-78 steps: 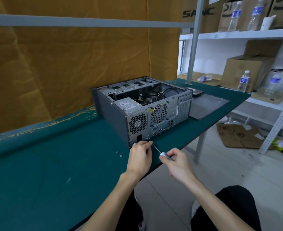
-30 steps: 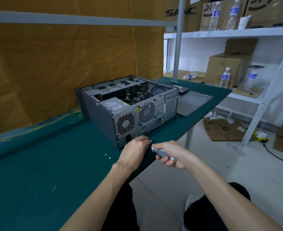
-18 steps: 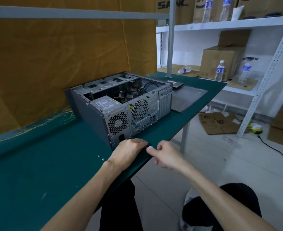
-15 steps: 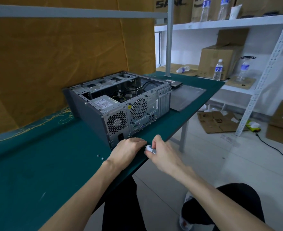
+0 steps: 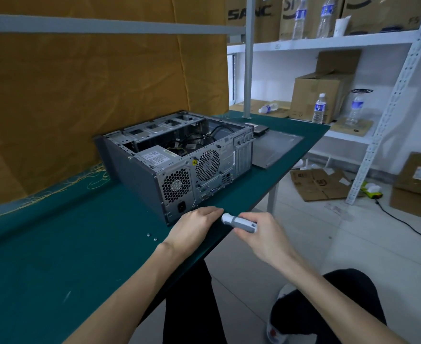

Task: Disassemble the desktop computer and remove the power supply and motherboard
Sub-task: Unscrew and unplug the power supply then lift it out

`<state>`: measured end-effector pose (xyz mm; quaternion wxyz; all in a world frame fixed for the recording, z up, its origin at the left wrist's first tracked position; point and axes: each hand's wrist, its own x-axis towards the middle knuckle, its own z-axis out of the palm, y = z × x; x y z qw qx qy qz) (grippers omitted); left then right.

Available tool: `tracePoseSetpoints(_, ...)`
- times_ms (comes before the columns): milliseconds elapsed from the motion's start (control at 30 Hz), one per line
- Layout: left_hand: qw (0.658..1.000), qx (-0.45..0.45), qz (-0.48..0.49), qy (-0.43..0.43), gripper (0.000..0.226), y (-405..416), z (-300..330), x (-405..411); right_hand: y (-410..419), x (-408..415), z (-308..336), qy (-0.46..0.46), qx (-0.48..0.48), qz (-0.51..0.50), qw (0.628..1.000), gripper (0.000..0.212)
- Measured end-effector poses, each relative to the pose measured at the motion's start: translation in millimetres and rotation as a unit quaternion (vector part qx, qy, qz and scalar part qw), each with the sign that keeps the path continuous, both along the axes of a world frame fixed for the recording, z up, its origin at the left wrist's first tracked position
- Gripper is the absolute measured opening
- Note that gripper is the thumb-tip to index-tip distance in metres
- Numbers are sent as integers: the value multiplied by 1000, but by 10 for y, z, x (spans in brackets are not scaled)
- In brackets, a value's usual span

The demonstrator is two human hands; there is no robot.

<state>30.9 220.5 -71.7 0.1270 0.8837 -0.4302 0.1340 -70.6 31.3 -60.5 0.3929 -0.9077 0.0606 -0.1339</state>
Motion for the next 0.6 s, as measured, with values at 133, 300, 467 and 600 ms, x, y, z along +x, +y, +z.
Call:
tracePoseSetpoints(133, 1000, 5, -16, 6, 41, 24, 9, 15, -22, 0, -50, 72, 175, 7, 982, 22)
tracePoseSetpoints(300, 1000, 11, -10, 2, 37, 5, 1, 5, -82, 22, 17, 236, 425, -13, 874, 43)
tracePoseSetpoints(467, 999, 6, -29, 30, 44, -39, 15, 16, -38, 17, -64, 14, 148, -6, 989, 22)
tracePoseSetpoints(600, 999, 26, -23, 10, 27, -24, 31, -9, 9, 38, -80, 117, 277, -2, 954, 33)
